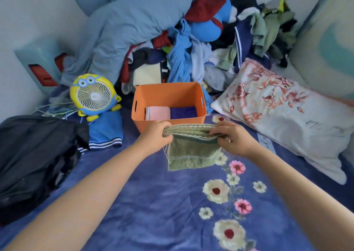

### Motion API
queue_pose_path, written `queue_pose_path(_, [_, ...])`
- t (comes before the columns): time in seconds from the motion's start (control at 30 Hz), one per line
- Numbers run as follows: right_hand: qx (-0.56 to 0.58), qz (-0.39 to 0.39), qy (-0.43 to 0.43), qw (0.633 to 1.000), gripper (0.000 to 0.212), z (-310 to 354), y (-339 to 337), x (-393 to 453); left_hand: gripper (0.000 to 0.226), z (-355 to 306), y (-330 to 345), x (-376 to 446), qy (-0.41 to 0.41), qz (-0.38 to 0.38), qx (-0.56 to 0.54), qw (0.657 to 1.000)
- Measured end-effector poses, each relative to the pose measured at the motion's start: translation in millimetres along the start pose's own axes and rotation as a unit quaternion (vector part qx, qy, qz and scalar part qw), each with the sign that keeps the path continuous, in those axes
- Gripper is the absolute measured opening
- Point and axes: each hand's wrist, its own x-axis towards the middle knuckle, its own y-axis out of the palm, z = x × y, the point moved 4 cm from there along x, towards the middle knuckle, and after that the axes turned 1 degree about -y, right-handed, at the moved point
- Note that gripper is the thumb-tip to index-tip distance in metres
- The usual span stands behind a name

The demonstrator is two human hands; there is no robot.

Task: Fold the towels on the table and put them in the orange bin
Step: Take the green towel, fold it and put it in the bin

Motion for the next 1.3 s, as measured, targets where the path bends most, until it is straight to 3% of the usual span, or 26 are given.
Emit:
queue_pose_path(0.3, [0.001, -0.034, -0.012, 0.999, 0.026, -33.7, -13.6, 159.7, 0.032, 37.1, -38.4, 140.9, -0.053, -0.072, 0.024, 0.996])
queue_pose_path(0.43, [0.015, -0.102, -0.004, 0.995, 0.043, -48.4, -14.7, 230.5, 0.037, 57.2, -45.2, 199.6, -0.054, -0.121, 0.028, 0.991])
queue_pose_path(0.53, [0.009, -0.106, 0.010, 0.994, 0.048, -70.4, 0.8, 277.2, 0.035, 78.0, -35.3, 247.1, -0.061, -0.118, 0.038, 0.990])
queue_pose_path(0.63, [-0.009, -0.072, 0.038, 0.997, 0.046, -101.2, 24.2, 315.6, 0.035, 102.0, -12.7, 292.4, -0.077, -0.071, 0.056, 0.993])
queue_pose_path(0.8, [-0.034, 0.059, 0.086, 0.994, 0.039, -157.3, 64.2, 363.5, 0.033, 146.8, 46.1, 346.6, -0.120, 0.093, 0.043, 0.987])
queue_pose_path(0.93, [-0.068, 0.168, 0.173, 0.968, 0.037, -206.5, 111.7, 389.7, 0.033, 182.8, 108.0, 376.8, -0.146, 0.201, 0.032, 0.968])
queue_pose_path(1.03, [-0.085, 0.205, 0.224, 0.949, 0.036, -240.9, 148.4, 409.9, 0.028, 209.9, 154.1, 402.0, -0.165, 0.238, 0.045, 0.956])
queue_pose_path(1.17, [-0.106, 0.184, 0.266, 0.940, 0.031, -270.3, 180.0, 430.2, 0.026, 234.6, 191.4, 431.3, -0.212, 0.202, 0.025, 0.956])
queue_pose_path(1.3, [-0.123, 0.093, 0.326, 0.933, 0.028, -296.1, 208.5, 432.1, 0.026, 254.8, 217.1, 445.6, -0.258, 0.092, -0.008, 0.962])
